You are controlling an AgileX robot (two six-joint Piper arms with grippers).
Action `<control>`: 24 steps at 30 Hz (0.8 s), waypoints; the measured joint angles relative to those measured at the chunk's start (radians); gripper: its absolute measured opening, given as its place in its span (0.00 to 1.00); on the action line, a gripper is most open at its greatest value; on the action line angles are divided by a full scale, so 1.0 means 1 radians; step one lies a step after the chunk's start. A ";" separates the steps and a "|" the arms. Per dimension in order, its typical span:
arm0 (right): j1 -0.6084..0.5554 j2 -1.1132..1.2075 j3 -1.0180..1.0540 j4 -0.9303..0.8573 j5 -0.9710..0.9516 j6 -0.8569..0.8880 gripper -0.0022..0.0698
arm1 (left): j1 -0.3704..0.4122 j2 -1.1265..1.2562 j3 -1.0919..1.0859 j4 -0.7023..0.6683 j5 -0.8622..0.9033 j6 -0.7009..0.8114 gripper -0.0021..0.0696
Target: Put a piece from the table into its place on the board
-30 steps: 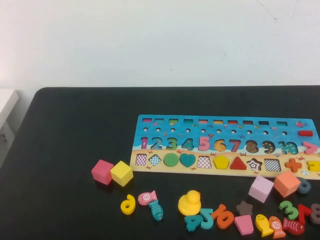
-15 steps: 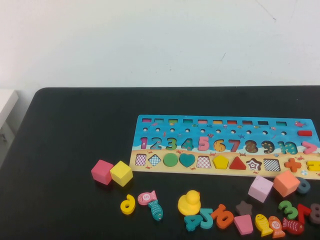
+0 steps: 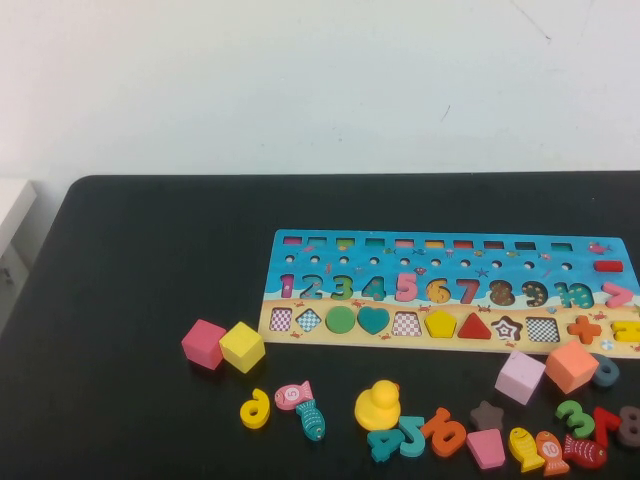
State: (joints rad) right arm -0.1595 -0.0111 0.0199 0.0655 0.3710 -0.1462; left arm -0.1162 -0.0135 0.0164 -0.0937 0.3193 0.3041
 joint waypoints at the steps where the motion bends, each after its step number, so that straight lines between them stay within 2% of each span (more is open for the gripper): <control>1: 0.000 0.000 0.000 -0.033 -0.002 0.045 0.06 | 0.000 0.000 0.000 0.000 0.000 0.000 0.03; 7: 0.000 0.000 0.000 -0.133 -0.007 0.174 0.06 | 0.000 0.000 0.000 0.000 0.000 0.000 0.03; 24: 0.000 0.000 0.000 -0.140 -0.007 0.188 0.06 | 0.000 0.000 0.000 0.000 0.000 0.000 0.03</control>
State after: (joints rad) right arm -0.1595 -0.0111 0.0199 -0.0744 0.3641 0.0418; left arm -0.1162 -0.0135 0.0164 -0.0937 0.3193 0.3041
